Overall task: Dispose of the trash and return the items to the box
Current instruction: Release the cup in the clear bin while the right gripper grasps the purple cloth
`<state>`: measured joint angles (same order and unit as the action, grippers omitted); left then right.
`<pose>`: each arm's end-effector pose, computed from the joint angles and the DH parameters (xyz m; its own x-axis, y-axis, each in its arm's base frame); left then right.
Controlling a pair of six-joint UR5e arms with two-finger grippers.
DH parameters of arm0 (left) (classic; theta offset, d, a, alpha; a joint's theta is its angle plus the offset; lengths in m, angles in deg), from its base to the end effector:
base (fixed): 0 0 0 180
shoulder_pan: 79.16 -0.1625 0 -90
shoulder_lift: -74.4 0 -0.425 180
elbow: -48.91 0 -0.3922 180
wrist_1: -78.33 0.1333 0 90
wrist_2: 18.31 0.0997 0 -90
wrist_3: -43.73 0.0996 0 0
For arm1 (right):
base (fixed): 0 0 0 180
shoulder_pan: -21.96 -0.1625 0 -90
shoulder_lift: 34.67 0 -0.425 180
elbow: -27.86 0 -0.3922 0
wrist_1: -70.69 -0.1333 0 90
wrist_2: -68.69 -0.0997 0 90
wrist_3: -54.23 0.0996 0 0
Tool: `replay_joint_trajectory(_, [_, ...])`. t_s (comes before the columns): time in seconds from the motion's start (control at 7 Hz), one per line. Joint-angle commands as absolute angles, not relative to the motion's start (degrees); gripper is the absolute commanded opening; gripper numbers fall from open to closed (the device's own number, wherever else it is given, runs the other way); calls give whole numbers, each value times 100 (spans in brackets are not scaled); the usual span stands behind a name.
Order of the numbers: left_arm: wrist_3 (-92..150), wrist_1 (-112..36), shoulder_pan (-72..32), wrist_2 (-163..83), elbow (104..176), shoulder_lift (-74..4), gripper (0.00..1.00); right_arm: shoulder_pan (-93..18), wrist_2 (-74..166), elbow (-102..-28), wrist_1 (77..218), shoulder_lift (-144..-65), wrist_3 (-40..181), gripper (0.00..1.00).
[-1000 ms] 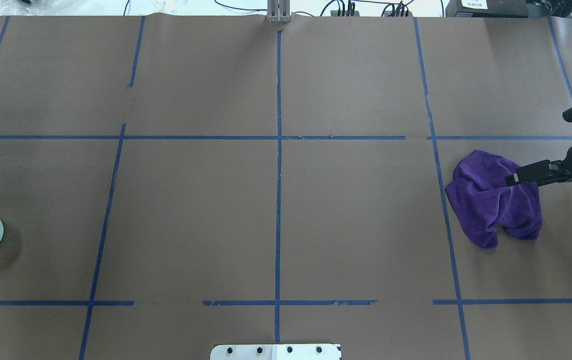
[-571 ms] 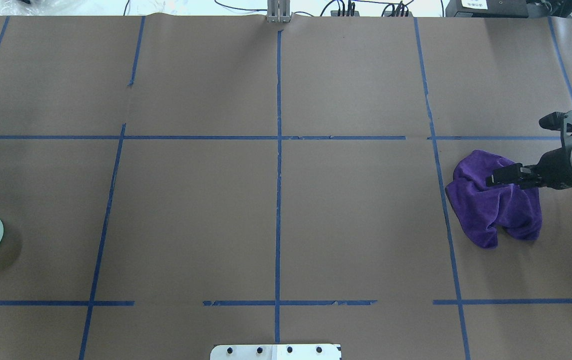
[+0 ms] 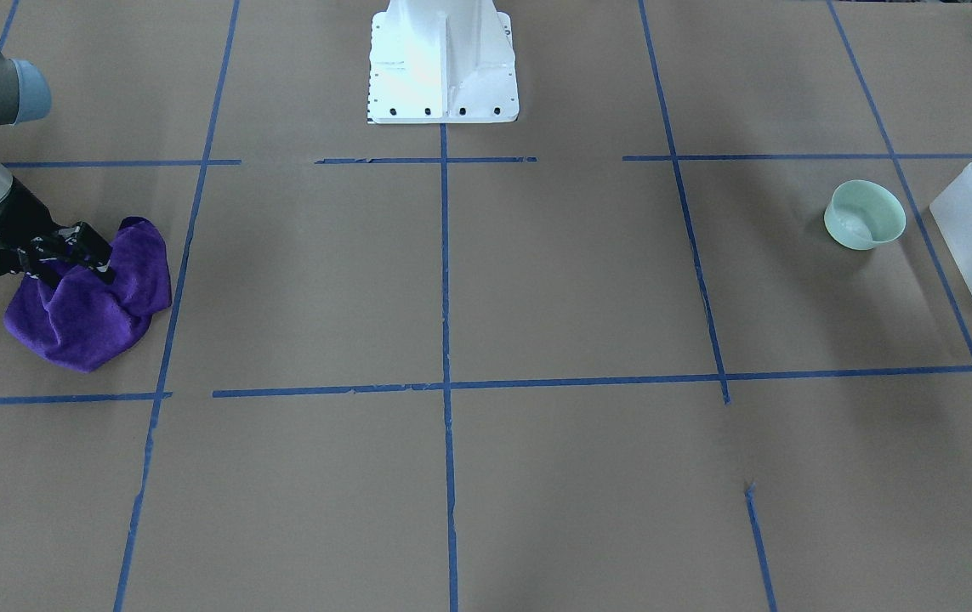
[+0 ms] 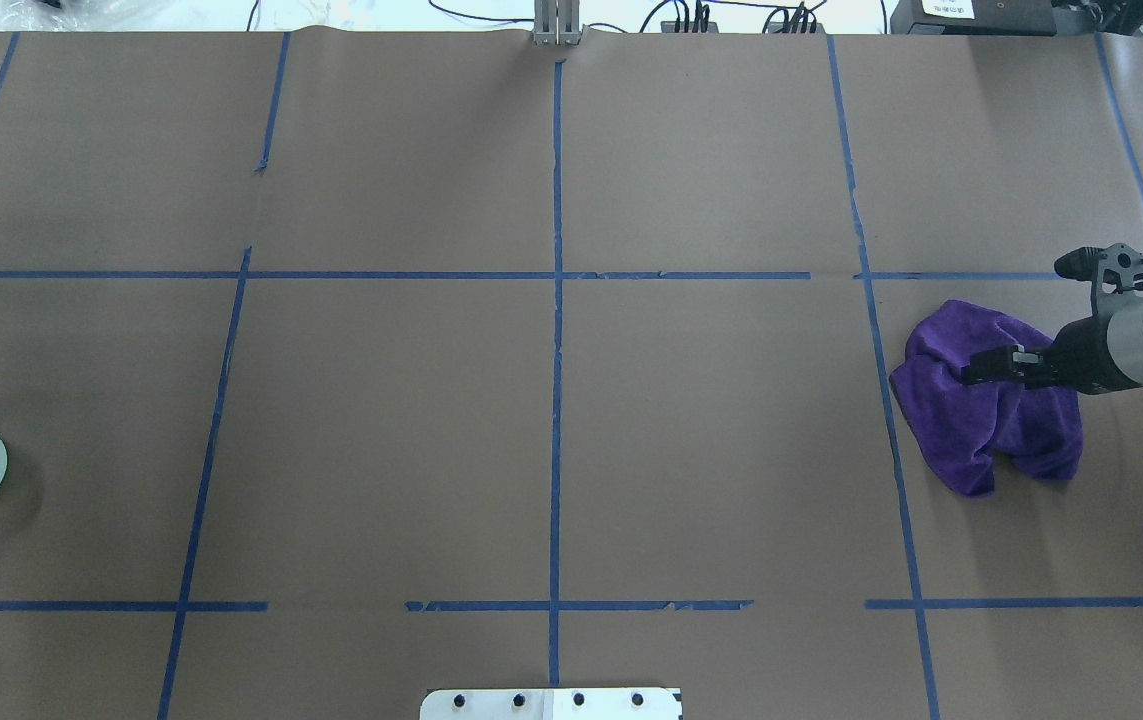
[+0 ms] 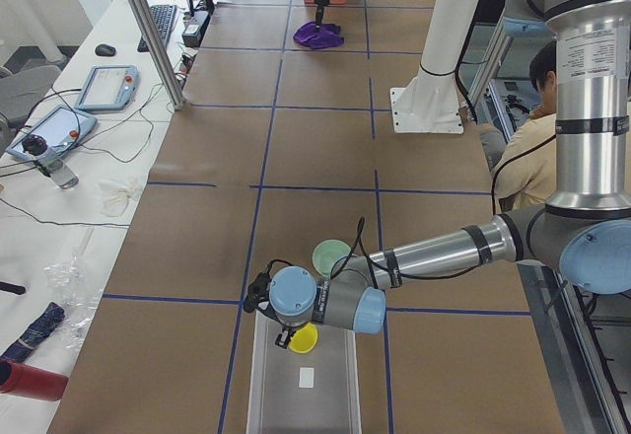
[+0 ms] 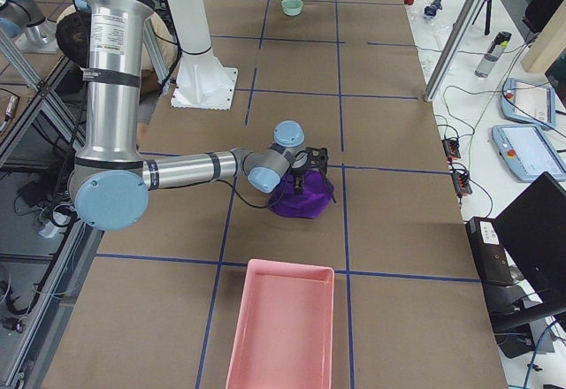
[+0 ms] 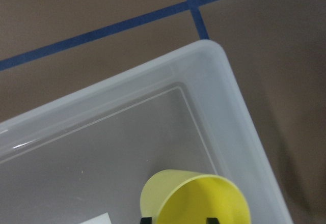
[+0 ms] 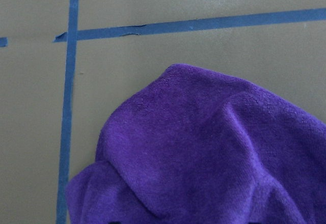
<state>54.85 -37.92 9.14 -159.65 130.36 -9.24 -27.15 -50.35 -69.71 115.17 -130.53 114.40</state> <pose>-0.0424 -0.4434 0.7272 0.6026 0.3578 -0.7133 -0.1481 0.9285 0.3406 -0.2502 -0.4187 0.5595 0.5984 0.0266 0.8008 -0.1499 0.9855 0.0792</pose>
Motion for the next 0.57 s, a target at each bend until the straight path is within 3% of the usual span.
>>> replay_joint_trajectory(0.0, [4117,-3707,926,-15946,14115,-927,70,-2709,-4979,-6935,11490,-13100,11434,0])
replay_joint_trajectory(0.43, [2690,-3751,533,-15955,14698,-962,72,-2944,-5232,-7467,11489,-13328,11408,0])
